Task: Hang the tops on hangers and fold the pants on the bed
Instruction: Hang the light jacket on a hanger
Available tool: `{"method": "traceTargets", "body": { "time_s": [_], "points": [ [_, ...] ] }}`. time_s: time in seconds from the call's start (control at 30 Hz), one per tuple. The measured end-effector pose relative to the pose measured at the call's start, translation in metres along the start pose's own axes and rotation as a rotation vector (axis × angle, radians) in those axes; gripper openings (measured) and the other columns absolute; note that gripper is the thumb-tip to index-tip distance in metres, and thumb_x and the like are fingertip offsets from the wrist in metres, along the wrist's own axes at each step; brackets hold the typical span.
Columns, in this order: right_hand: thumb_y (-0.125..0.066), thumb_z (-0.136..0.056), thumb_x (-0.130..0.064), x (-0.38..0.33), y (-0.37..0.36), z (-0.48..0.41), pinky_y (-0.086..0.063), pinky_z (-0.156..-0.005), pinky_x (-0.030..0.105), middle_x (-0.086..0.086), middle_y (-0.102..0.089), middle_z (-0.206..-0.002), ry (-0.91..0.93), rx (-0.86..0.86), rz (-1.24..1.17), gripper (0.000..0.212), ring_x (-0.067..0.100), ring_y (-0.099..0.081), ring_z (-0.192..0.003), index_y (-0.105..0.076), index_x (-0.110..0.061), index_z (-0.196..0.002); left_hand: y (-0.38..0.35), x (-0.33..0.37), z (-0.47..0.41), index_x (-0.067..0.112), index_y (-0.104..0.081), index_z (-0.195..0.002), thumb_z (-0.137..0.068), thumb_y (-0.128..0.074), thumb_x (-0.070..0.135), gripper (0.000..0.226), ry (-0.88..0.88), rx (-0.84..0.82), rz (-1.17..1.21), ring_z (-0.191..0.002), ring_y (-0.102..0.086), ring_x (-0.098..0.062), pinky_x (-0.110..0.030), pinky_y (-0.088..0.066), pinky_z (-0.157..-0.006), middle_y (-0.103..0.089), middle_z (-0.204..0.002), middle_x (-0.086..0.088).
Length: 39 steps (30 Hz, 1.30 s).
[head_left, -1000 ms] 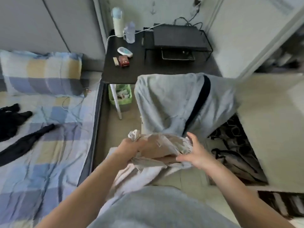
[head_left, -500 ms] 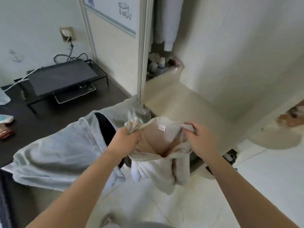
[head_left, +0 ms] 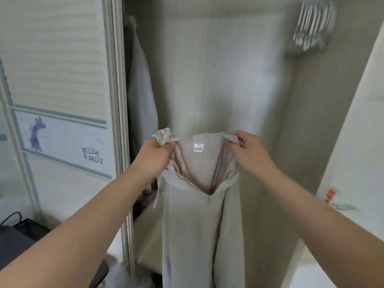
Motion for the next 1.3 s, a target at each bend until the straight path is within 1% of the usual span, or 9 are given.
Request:
{"method": "traceTargets", "body": {
  "time_s": [0.13, 0.27, 0.37, 0.6, 0.73, 0.87, 0.93, 1.1, 1.3],
  "points": [
    [-0.058, -0.094, -0.018, -0.041, 0.028, -0.066, -0.036, -0.061, 0.032, 0.001, -0.056, -0.068, 0.100, 0.101, 0.164, 0.018, 0.018, -0.049, -0.068, -0.063, -0.006, -0.080, 0.003, 0.060, -0.059, 0.009, -0.070, -0.090, -0.098, -0.060, 0.018, 0.015, -0.131, -0.065, 0.012, -0.088, -0.070, -0.027, -0.042, -0.055, -0.092, -0.072, -0.091, -0.012],
    [-0.055, -0.096, -0.023, -0.081, 0.058, -0.120, -0.035, -0.057, 0.029, -0.001, -0.056, -0.068, 0.122, 0.148, 0.330, 0.023, 0.016, -0.050, -0.067, -0.060, -0.010, -0.078, 0.002, 0.119, -0.114, -0.002, -0.067, -0.102, -0.097, -0.060, 0.014, 0.018, -0.201, -0.080, 0.062, -0.086, -0.067, -0.028, -0.047, -0.056, -0.089, -0.068, -0.091, -0.017],
    [-0.052, -0.097, -0.027, -0.104, 0.074, -0.159, -0.039, -0.060, 0.033, -0.004, -0.055, -0.070, 0.149, 0.175, 0.506, 0.023, 0.023, -0.055, -0.077, -0.060, -0.015, -0.079, -0.005, 0.158, -0.149, 0.001, -0.066, -0.092, -0.097, -0.057, 0.010, 0.014, -0.272, -0.104, 0.057, -0.081, -0.065, -0.027, -0.037, -0.055, -0.077, -0.066, -0.084, -0.015],
    [-0.055, -0.093, -0.022, -0.139, 0.114, -0.252, -0.042, -0.072, 0.031, 0.005, -0.065, -0.104, 0.124, 0.241, 0.825, 0.011, 0.030, -0.060, -0.096, -0.066, -0.020, -0.096, -0.031, 0.226, -0.212, 0.018, -0.047, -0.080, -0.097, -0.050, 0.005, 0.021, -0.367, -0.069, 0.075, -0.078, -0.052, -0.022, -0.034, -0.038, -0.072, -0.050, -0.083, -0.011],
    [-0.049, -0.091, -0.011, -0.157, 0.151, -0.279, -0.041, -0.086, 0.039, 0.011, -0.058, -0.122, 0.234, 0.512, 1.182, 0.029, 0.034, -0.052, -0.116, -0.063, -0.016, -0.116, -0.054, 0.251, -0.235, 0.015, -0.046, -0.076, -0.099, -0.052, 0.007, 0.025, -0.417, -0.061, 0.080, -0.067, -0.051, -0.021, -0.028, -0.040, -0.063, -0.051, -0.074, -0.009],
    [-0.054, -0.091, -0.018, -0.154, 0.186, -0.302, -0.033, -0.099, 0.041, 0.011, -0.049, -0.128, 0.075, 0.601, 1.415, 0.036, 0.033, -0.043, -0.123, -0.057, -0.018, -0.127, -0.081, 0.263, -0.253, 0.018, -0.042, -0.074, -0.097, -0.051, 0.003, 0.029, -0.478, -0.052, 0.037, -0.076, -0.045, -0.020, -0.030, -0.036, -0.063, -0.045, -0.084, -0.011],
    [-0.054, -0.091, -0.019, -0.146, 0.196, -0.311, -0.031, -0.099, 0.040, 0.010, -0.049, -0.129, -0.013, 0.588, 1.476, 0.038, 0.031, -0.043, -0.123, -0.056, -0.020, -0.129, -0.091, 0.266, -0.260, 0.019, -0.038, -0.071, -0.097, -0.051, 0.003, 0.033, -0.501, -0.032, 0.009, -0.079, -0.042, -0.021, -0.029, -0.035, -0.067, -0.043, -0.084, -0.012],
    [-0.055, -0.091, -0.018, -0.124, 0.205, -0.327, -0.031, -0.106, 0.039, 0.007, -0.058, -0.133, -0.164, 0.567, 1.499, 0.037, 0.032, -0.050, -0.126, -0.061, -0.020, -0.127, -0.106, 0.270, -0.270, 0.019, -0.035, -0.069, -0.097, -0.048, 0.002, 0.036, -0.532, -0.006, -0.038, -0.072, -0.037, -0.020, -0.028, -0.027, -0.053, -0.036, -0.071, -0.005],
    [-0.053, -0.091, -0.006, -0.105, 0.215, -0.331, -0.039, -0.086, 0.032, 0.002, -0.065, -0.121, -0.135, 0.616, 1.420, 0.033, 0.027, -0.061, -0.113, -0.065, -0.018, -0.120, -0.103, 0.267, -0.282, 0.022, -0.034, -0.069, -0.097, -0.049, 0.005, 0.036, -0.526, 0.028, -0.068, -0.077, -0.039, -0.021, -0.029, -0.029, -0.056, -0.039, -0.073, -0.004]
  ]
}}
Point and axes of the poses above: each hand's wrist, its own z-axis away from the middle knuckle, its own y-axis out of the back of the hand, x = y × z, the point moved 1 cm from there along -z, towards the middle knuckle
